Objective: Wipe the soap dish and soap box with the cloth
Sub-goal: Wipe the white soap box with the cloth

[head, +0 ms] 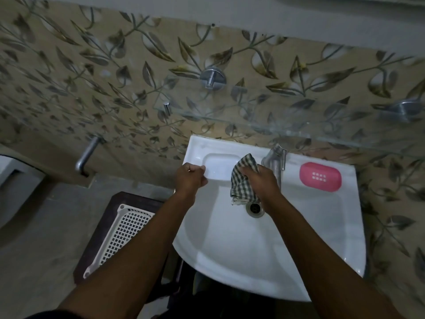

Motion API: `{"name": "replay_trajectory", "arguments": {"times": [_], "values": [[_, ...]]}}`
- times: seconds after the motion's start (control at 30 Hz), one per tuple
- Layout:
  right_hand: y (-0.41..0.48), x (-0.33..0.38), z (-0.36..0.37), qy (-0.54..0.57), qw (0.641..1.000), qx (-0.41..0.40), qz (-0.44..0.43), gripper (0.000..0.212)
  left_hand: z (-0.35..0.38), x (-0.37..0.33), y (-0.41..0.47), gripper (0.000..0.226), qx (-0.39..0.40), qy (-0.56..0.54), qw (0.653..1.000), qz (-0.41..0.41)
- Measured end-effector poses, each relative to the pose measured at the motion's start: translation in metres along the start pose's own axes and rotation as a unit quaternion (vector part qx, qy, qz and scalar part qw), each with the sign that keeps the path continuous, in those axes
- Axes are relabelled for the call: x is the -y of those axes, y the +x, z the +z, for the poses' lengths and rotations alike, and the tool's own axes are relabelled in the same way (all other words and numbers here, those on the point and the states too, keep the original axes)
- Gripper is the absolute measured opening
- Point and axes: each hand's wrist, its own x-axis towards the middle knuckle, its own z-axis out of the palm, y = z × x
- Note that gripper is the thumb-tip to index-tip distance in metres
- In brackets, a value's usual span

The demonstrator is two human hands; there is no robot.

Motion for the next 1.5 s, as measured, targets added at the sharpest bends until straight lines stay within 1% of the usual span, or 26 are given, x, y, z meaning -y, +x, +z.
{"name": "replay_trajectory", "arguments": {"times": [0.07, 0.13, 0.27, 0.33, 0.4, 0.47, 0.53, 0.6, 0.7, 0.8, 0.97, 1.03, 1.13, 1.3, 1.4, 1.5], "values": [[-0.018, -0.008, -0.008, 0.018, 1.0, 0.005, -0.006, 0.029, -0.006, 0.01, -0.01, 0.024, 0.02, -0.002, 1.0, -0.009], [-0.033, -0.018, -0.017, 0.027, 0.999, 0.014, -0.015, 0.025, -0.012, 0.019, -0.02, 0.024, 0.047, -0.006, 0.999, -0.019], [-0.057, -0.038, -0.036, 0.047, 0.999, 0.018, -0.016, 0.015, -0.016, 0.027, -0.042, 0.007, 0.124, -0.018, 0.99, -0.061], [-0.065, -0.047, -0.043, 0.057, 0.998, 0.017, -0.005, 0.019, -0.015, 0.028, -0.053, 0.018, 0.168, -0.022, 0.982, -0.088], [-0.072, -0.056, -0.051, 0.055, 0.998, 0.018, 0.005, 0.022, -0.013, 0.029, -0.063, 0.019, 0.202, -0.017, 0.974, -0.098], [-0.079, -0.064, -0.059, 0.056, 0.998, 0.024, 0.013, 0.024, -0.011, 0.033, -0.071, 0.022, 0.228, 0.0, 0.969, -0.096], [-0.084, -0.07, -0.067, 0.064, 0.997, 0.032, 0.02, 0.023, -0.01, 0.035, -0.076, 0.028, 0.243, 0.015, 0.966, -0.088], [-0.088, -0.074, -0.074, 0.069, 0.997, 0.04, 0.023, 0.022, -0.01, 0.037, -0.079, 0.029, 0.253, 0.027, 0.964, -0.075], [-0.093, -0.081, -0.085, 0.065, 0.997, 0.039, 0.016, 0.017, -0.013, 0.04, -0.084, 0.031, 0.243, 0.053, 0.968, -0.039], [-0.098, -0.088, -0.094, 0.069, 0.997, 0.021, 0.017, 0.013, -0.017, 0.039, -0.088, 0.031, 0.215, 0.097, 0.971, 0.021], [-0.103, -0.099, -0.103, 0.083, 0.996, -0.004, 0.02, 0.009, -0.023, 0.035, -0.097, 0.032, 0.172, 0.146, 0.968, 0.105], [-0.105, -0.101, -0.104, 0.089, 0.996, -0.006, 0.02, 0.008, -0.025, 0.034, -0.101, 0.032, 0.158, 0.167, 0.962, 0.146], [-0.105, -0.101, -0.104, 0.1, 0.995, -0.004, 0.018, 0.01, -0.027, 0.031, -0.105, 0.033, 0.146, 0.218, 0.941, 0.214], [-0.104, -0.1, -0.103, 0.113, 0.994, -0.003, 0.013, 0.013, -0.025, 0.027, -0.11, 0.035, 0.11, 0.296, 0.9, 0.299], [-0.103, -0.099, -0.103, 0.118, 0.993, -0.004, 0.011, 0.016, -0.024, 0.024, -0.117, 0.038, 0.106, 0.33, 0.876, 0.336], [-0.102, -0.097, -0.102, 0.118, 0.993, -0.006, 0.009, 0.015, -0.025, 0.025, -0.122, 0.051, 0.132, 0.364, 0.828, 0.405]]}}
